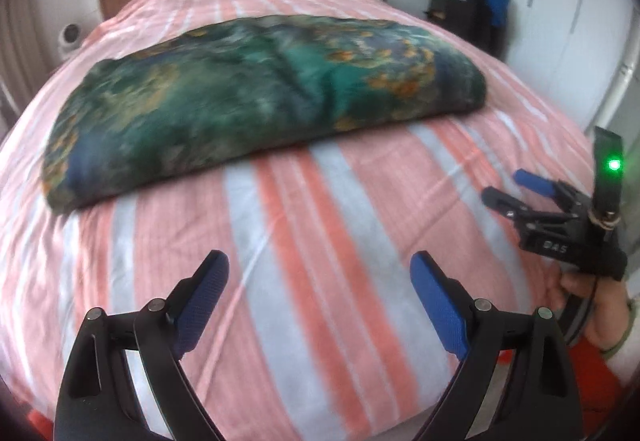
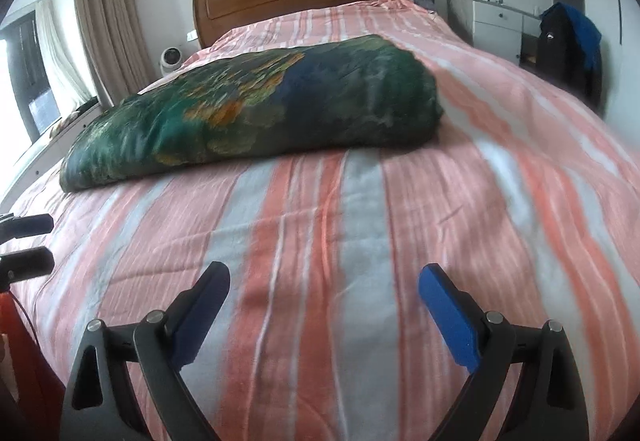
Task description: Fold large clothes
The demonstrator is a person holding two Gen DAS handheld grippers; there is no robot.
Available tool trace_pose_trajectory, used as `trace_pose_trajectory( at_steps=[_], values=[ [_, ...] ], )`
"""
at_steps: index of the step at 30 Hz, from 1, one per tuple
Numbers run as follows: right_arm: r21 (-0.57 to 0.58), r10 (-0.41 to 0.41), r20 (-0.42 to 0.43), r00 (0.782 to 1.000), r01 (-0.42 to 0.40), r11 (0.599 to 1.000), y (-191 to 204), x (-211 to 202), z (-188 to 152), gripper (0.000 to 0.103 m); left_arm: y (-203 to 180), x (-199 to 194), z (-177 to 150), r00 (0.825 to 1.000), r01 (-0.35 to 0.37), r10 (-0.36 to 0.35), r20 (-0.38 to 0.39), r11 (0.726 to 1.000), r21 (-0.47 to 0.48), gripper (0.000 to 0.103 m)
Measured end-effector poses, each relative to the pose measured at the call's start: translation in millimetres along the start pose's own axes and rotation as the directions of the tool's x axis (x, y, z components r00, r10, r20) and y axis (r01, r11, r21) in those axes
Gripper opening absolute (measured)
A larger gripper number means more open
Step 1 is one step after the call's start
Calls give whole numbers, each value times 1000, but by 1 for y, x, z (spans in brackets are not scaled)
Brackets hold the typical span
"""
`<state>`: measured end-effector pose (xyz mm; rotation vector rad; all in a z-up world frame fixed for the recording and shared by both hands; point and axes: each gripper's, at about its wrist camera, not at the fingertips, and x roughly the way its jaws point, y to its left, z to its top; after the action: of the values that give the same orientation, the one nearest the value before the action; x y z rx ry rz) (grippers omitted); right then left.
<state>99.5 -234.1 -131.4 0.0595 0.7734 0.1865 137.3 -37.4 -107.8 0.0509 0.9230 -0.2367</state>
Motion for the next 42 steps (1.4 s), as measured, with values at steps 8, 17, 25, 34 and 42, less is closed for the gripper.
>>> trace_pose_trajectory(
  at_steps=[8,17,25,34,42],
  values=[
    [13,22,-6,1000,-22,1000,-1,0,-3,95,17,1,-9,998,-56,55,-16,997,-57,93],
    [36,45,-14,999,-44,998,-6,1,-2,97,25,-9,-18,995,-100,100,-9,992,-78,93],
    [419,193,72,979,-205,884,-70,21,54,102,45,-9,-1,989,-143,146,24,985,-96,94],
    [661,137,117,984,-180,728,-106,90,107,52,47,-36,74,982,-136,134,135,991,8,94],
    [57,-36,288,957,20,998,21,9,140,43,-6,-3,222,956,292,-291,-21,947,134,95]
  ],
)
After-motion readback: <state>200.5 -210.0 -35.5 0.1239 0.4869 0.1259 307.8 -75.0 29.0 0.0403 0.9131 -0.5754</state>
